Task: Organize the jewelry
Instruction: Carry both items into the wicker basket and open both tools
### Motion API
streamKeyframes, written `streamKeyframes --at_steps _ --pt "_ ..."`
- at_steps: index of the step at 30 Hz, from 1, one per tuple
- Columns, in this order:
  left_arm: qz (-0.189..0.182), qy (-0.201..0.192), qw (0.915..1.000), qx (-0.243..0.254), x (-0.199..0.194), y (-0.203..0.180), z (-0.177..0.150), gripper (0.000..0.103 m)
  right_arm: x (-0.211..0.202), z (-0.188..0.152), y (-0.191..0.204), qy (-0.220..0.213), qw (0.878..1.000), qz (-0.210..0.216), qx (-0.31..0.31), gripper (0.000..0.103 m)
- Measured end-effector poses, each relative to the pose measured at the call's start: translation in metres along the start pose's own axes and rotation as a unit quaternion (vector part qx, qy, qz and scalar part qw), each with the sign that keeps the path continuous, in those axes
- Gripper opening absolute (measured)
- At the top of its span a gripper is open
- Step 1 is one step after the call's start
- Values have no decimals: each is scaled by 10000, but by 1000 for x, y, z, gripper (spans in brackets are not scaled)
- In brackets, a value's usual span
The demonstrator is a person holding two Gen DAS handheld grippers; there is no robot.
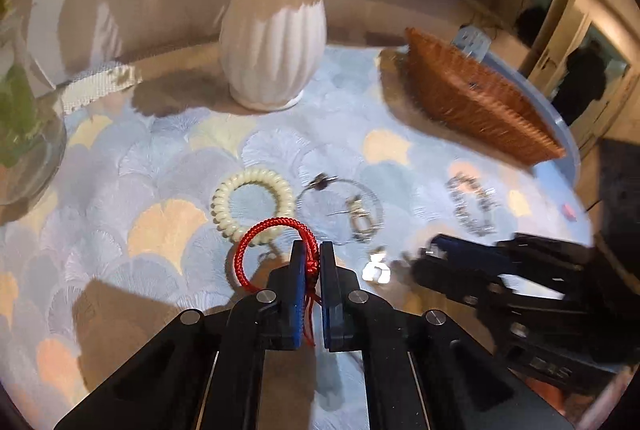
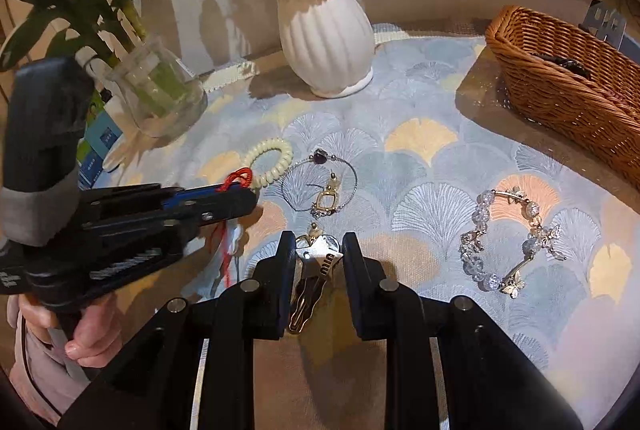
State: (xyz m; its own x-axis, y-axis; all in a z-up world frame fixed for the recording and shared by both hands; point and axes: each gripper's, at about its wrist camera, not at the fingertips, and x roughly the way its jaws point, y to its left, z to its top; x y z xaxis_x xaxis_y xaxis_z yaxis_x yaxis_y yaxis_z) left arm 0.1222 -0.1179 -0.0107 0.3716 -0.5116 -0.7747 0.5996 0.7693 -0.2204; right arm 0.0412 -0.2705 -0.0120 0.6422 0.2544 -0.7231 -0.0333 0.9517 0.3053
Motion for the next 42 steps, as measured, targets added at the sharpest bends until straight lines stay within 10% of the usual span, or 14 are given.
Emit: streamKeyframes --at_steps 25,42 --pt "-739 -580 9878 1246 -54 -136 60 6 -163 17 -148 -1237 9846 -160 1226 26" --pt "-829 16 9867 1400 95 -250 162 6 -139 70 -294 -859 9648 -1366 2077 27"
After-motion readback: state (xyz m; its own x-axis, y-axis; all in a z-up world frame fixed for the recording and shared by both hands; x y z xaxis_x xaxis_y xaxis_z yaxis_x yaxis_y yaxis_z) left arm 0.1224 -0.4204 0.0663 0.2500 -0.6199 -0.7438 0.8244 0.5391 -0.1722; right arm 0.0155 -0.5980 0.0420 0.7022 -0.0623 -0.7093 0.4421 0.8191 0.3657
